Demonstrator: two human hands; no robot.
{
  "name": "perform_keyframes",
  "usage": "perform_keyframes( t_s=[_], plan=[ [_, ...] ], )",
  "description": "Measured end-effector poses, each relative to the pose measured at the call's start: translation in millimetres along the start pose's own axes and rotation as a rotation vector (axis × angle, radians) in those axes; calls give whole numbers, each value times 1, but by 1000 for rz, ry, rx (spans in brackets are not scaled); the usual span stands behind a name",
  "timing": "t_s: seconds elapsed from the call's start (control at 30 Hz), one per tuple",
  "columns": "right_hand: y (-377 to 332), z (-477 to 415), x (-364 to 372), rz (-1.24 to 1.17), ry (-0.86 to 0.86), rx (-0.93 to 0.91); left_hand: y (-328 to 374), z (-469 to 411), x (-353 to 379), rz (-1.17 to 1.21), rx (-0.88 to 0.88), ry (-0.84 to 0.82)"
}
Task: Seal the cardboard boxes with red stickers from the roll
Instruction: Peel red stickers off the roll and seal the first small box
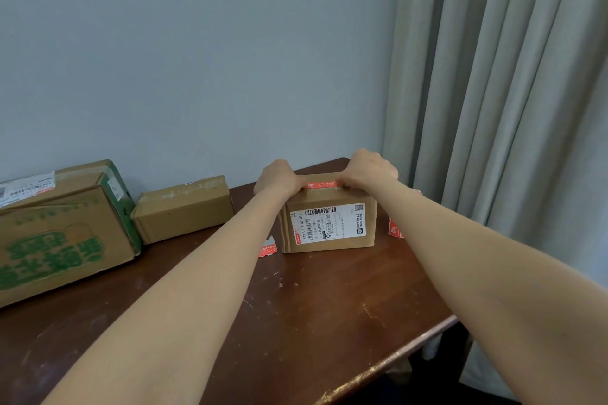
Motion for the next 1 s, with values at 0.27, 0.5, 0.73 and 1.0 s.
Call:
perform_keyframes(
  t_s=[0.27, 0.5, 0.73, 1.0],
  plan=[
    [-3, 0, -1, 56, 9, -20, -1, -1, 0, 4, 10, -15],
    [-8, 1, 1, 58, 2, -37, 1, 0, -2, 12, 12, -17],
    [-10, 0, 2, 33, -10, -43, 2, 0, -2, 14, 25, -25],
    [-5, 0, -4, 27, -40, -16, 1, 3, -7, 16, 21, -37]
  ],
)
Point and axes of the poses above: each hand's wrist, its own z-axis away from the middle knuckle, its own x-axis out of the palm, y = z × x, the point moved 2 cm from there along -z, towards the middle knuckle, and after that the axes turned 15 degrees about x, right-handed, at the moved point
